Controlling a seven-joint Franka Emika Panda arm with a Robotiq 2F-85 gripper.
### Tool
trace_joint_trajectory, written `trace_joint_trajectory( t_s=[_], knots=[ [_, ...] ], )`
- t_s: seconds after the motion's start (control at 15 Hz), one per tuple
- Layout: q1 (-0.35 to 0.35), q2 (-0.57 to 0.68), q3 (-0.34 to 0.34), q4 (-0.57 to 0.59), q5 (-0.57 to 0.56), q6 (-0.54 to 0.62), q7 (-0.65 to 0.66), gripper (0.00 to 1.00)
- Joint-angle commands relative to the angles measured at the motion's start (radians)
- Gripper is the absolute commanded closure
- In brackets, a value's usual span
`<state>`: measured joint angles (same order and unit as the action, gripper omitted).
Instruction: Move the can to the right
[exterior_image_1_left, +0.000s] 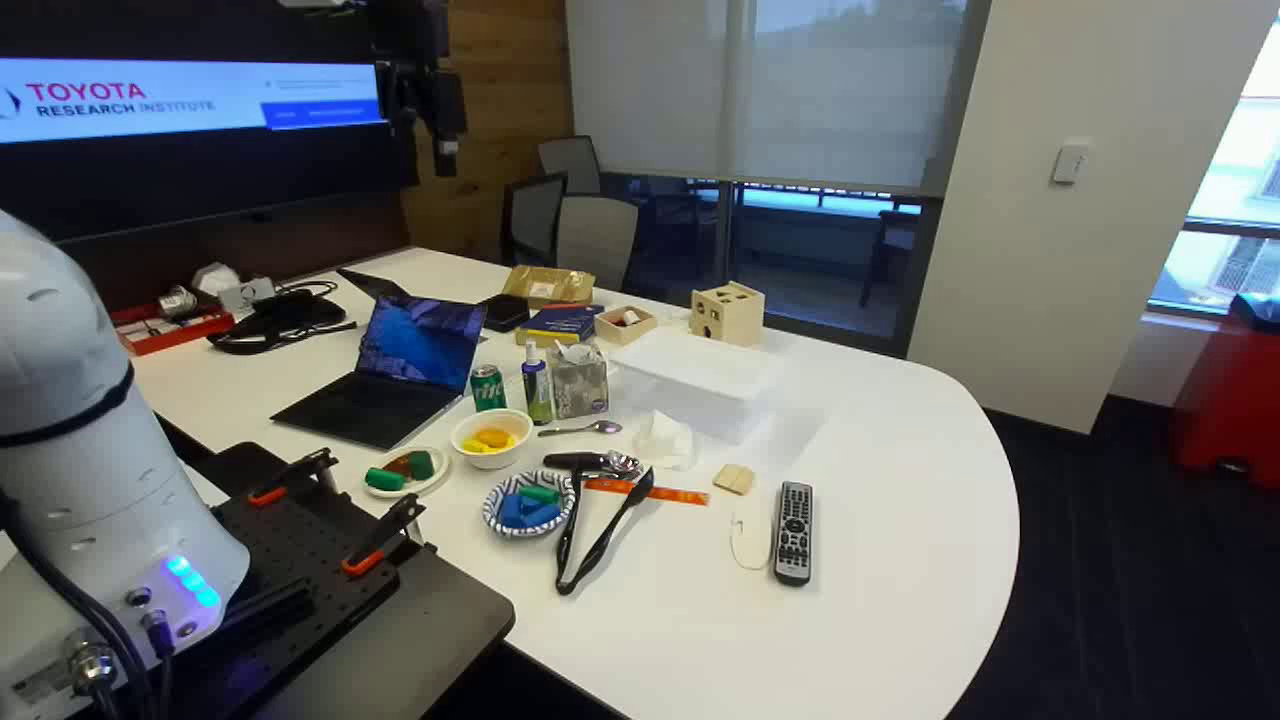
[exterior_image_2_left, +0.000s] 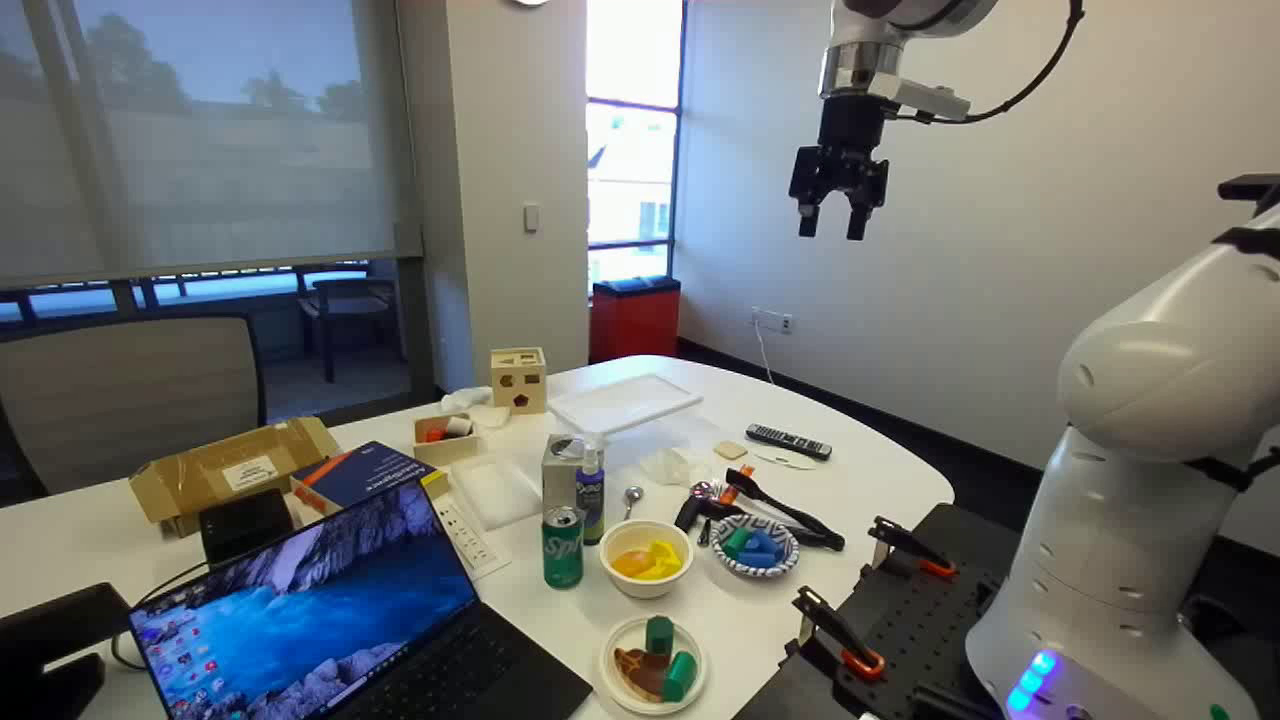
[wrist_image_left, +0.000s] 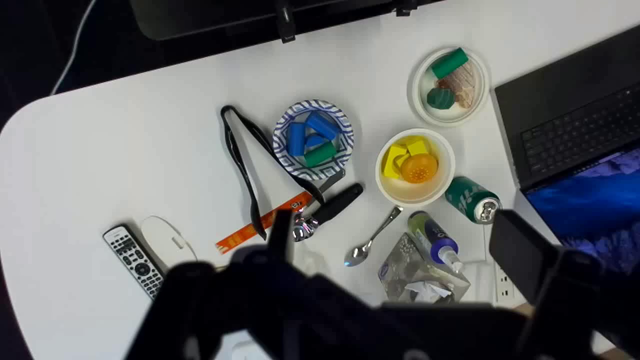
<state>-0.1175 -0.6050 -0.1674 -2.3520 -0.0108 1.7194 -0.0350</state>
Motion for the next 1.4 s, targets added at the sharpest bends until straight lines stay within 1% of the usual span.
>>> trace_joint_trajectory(
  t_s=[0.0,0.13,0.2,0.4,0.6,0.8,0.93,1.07,1.2,1.33],
  knots=[
    [-0.009,0.002,0.007,0.003,0.004,-0.003,-0.004,0.00],
    [0.003,0.047,0.040,0.004,0.004,0.054,0.034,0.00],
    [0.017,0.069,0.055,-0.002,0.023,0.095,0.045,0.00],
    [0.050,0.170,0.128,-0.040,0.052,0.284,0.105,0.00],
    [0.091,0.321,0.194,-0.064,0.059,0.498,0.168,0.00],
    [0.123,0.517,0.250,-0.032,0.036,0.686,0.241,0.00],
    [0.143,0.642,0.263,0.013,0.034,0.771,0.270,0.00],
    [0.160,0.767,0.258,0.071,0.006,0.836,0.300,0.00],
    [0.176,0.872,0.238,0.140,-0.003,0.863,0.312,0.00],
    [0.190,0.956,0.218,0.212,0.000,0.860,0.314,0.00]
  ],
)
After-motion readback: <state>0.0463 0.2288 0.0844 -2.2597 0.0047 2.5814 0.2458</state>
